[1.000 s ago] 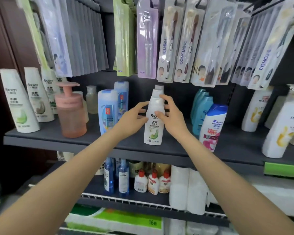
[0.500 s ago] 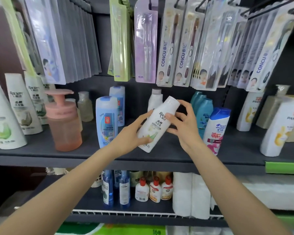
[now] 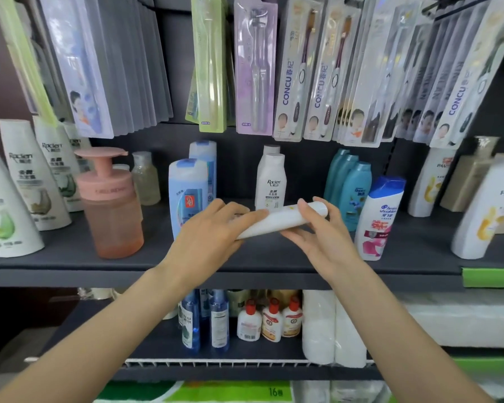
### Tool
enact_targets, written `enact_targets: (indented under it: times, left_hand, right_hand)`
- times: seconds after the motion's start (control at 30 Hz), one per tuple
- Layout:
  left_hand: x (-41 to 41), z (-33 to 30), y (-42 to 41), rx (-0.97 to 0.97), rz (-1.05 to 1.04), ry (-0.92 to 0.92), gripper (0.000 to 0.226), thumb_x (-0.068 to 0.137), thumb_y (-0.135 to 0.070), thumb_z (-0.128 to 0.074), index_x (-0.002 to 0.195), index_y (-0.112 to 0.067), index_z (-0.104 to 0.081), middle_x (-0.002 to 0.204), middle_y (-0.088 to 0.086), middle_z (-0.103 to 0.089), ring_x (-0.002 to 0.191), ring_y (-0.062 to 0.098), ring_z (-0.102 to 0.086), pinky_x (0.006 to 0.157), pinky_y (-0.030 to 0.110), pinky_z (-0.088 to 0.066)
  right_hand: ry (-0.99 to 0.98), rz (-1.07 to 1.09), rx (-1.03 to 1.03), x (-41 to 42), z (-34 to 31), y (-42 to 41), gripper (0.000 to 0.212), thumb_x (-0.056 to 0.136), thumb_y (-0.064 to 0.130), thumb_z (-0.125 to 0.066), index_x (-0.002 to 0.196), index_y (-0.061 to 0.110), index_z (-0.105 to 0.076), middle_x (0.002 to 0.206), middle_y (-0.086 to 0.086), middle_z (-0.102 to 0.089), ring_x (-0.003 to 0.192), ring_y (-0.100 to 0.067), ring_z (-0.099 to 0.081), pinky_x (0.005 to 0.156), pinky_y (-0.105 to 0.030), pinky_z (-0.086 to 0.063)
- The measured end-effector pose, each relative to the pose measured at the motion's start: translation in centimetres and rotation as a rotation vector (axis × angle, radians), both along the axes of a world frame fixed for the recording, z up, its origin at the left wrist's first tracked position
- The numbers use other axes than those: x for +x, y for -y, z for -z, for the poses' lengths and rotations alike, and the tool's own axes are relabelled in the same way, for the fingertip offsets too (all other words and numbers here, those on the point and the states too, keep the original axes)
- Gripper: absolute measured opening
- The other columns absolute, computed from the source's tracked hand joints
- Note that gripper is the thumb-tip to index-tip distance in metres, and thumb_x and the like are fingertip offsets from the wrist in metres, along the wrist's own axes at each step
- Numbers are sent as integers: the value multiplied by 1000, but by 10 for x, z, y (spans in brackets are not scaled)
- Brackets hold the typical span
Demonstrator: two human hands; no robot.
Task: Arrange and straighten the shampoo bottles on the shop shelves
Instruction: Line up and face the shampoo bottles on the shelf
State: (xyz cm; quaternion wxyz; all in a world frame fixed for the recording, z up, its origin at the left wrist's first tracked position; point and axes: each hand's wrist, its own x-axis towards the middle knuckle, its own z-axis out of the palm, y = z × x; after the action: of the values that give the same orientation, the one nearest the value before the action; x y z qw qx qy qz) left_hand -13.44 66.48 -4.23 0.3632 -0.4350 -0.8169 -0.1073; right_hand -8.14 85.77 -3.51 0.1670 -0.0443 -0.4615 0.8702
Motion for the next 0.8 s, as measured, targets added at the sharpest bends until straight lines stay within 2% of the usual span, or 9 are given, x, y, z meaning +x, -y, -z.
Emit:
enact_targets:
  times: [0.1, 0.17, 0.2, 0.27, 0.33, 0.47, 0.6, 0.73, 0.8]
  left_hand:
    - [-4, 1, 7, 35, 45, 10, 63, 70, -18, -79, 127, -27, -53, 114, -4, -60, 96, 17, -49, 66, 32, -53]
    - [-5, 0, 14, 86, 110, 251, 66, 76, -29, -75, 133, -40, -43, 124, -16, -50, 110, 5, -45, 88, 22, -45]
    - [-3, 0, 18, 123, 172, 425, 71, 76, -34, -74, 133, -48, -34, 124, -26, -44, 113, -6, -41, 93, 13, -37]
    - [2, -1, 20, 194, 259, 659, 76, 73, -36, -76, 127, -55, -27, 122, -37, -40, 114, -17, -40, 90, 1, -33]
    - [6, -2, 21, 251, 294, 725, 76, 69, -32, -80, 126, -51, -33, 121, -33, -46, 112, -15, -44, 85, 0, -37]
    - [7, 0, 22, 292, 270, 646, 78, 67, -23, -82, 129, -42, -38, 117, -24, -48, 108, -14, -45, 80, -1, -38]
    - [-2, 8, 24, 265, 188, 456, 76, 68, -8, -79, 132, -30, -44, 118, -21, -43, 109, -16, -39, 87, -3, -29]
    - [-6, 15, 26, 214, 116, 337, 84, 67, -3, -77, 137, -30, -40, 128, -18, -38, 119, -2, -34, 92, 14, -34]
    - [-6, 16, 27, 200, 114, 330, 83, 68, -4, -77, 138, -28, -40, 131, -12, -41, 120, 0, -35, 93, 15, -34]
  right_hand:
    - [-69, 15, -36, -1, 0, 3, 44, 89, 2, -57, 129, 17, -45, 117, -11, -55, 100, -26, -64, 82, -43, -57]
    - [-120, 14, -43, -1, 1, 2, 45, 89, -1, -55, 129, 19, -47, 120, -12, -57, 101, -25, -66, 77, -38, -58]
    - [-144, 5, -46, -1, 2, 1, 46, 89, -1, -54, 130, 20, -48, 122, -13, -58, 101, -24, -66, 76, -36, -58]
    - [-182, -30, -38, -1, 1, 0, 46, 89, -1, -53, 129, 22, -49, 122, -14, -60, 102, -24, -66, 76, -34, -58]
    - [-205, -56, -10, -1, 2, 1, 46, 89, 0, -53, 129, 23, -49, 122, -15, -61, 106, -25, -65, 79, -34, -57]
    - [-239, -41, 67, 0, 3, 3, 47, 90, -1, -53, 130, 24, -48, 125, -15, -60, 114, -27, -61, 84, -37, -56]
    - [-216, 9, 292, 4, 3, -2, 51, 87, -3, -56, 129, 26, -48, 122, -11, -62, 111, -19, -62, 83, -37, -56]
    - [-186, -31, 350, 8, 1, -7, 54, 87, -6, -55, 130, 26, -47, 122, -15, -61, 111, -19, -63, 87, -39, -55]
    - [-176, -43, 341, 10, 2, -10, 54, 89, -6, -54, 132, 25, -46, 122, -15, -61, 113, -20, -62, 89, -38, -55]
